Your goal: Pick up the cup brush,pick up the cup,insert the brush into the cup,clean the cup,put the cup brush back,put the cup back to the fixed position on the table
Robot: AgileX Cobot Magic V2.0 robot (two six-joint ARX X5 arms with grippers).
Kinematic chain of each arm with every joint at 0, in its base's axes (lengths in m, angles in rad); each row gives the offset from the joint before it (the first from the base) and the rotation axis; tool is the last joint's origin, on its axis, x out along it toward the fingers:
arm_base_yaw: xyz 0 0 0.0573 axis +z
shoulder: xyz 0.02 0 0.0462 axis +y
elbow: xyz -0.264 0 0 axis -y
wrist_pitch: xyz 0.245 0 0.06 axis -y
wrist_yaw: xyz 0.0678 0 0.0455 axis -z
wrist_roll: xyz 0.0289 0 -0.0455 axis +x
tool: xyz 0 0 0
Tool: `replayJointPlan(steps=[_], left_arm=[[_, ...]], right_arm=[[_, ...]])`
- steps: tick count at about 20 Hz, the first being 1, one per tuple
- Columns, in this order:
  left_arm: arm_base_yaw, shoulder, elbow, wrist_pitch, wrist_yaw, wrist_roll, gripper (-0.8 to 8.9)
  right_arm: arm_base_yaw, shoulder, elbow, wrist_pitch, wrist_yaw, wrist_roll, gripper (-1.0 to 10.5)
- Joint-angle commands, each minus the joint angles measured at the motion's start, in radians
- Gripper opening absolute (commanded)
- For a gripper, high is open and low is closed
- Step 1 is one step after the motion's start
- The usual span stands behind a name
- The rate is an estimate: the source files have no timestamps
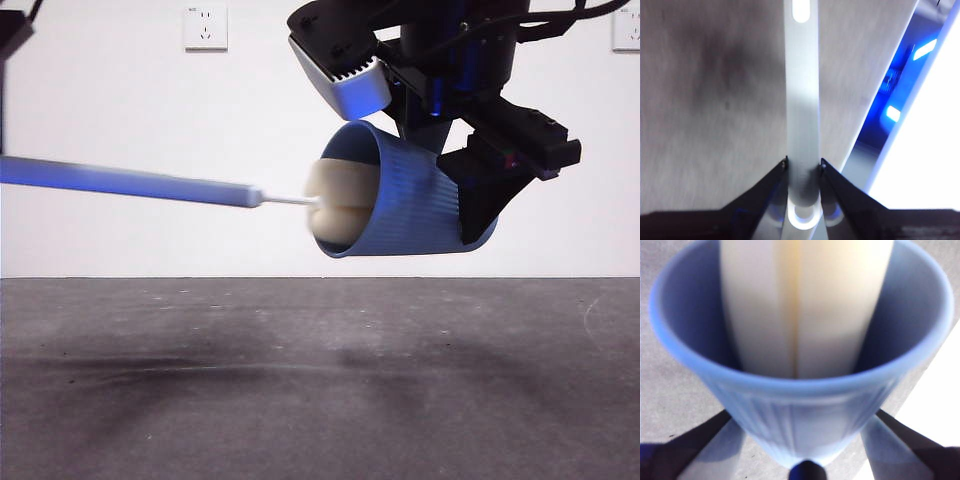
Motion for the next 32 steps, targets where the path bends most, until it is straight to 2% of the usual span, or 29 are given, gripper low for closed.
replayJointPlan(steps=[1,4,13,21,26,32], left_arm=[[0.002,0.003,-0.001,0.04,0.021,0.015,-0.08],[-0.014,0.031,-0.001,0.079,0.044,0.014,-0.08],[-0.066,0.167,-0.001,0.249,0.048,-0.005,-0.08],[-0.024,0.156,-0.001,0.1,-0.01,-0.01,-0.08],[0.006,0.058,-0.001,0.039,-0.012,-0.027,-0.08],[0.097,-0.05,-0.002,-0.065,-0.013,-0.034,-0.08]], right_arm=[[0.002,0.007,-0.001,0.005,-0.015,0.014,-0.1],[0.003,0.007,-0.001,0.006,-0.045,0.014,-0.1],[0.009,0.007,-0.001,0.006,-0.051,0.018,-0.1],[0.009,0.007,-0.001,0.005,-0.048,0.037,-0.1],[0.009,0.007,-0.001,0.005,-0.046,0.036,-0.1],[0.009,0.006,-0.001,0.005,-0.043,0.041,-0.1]])
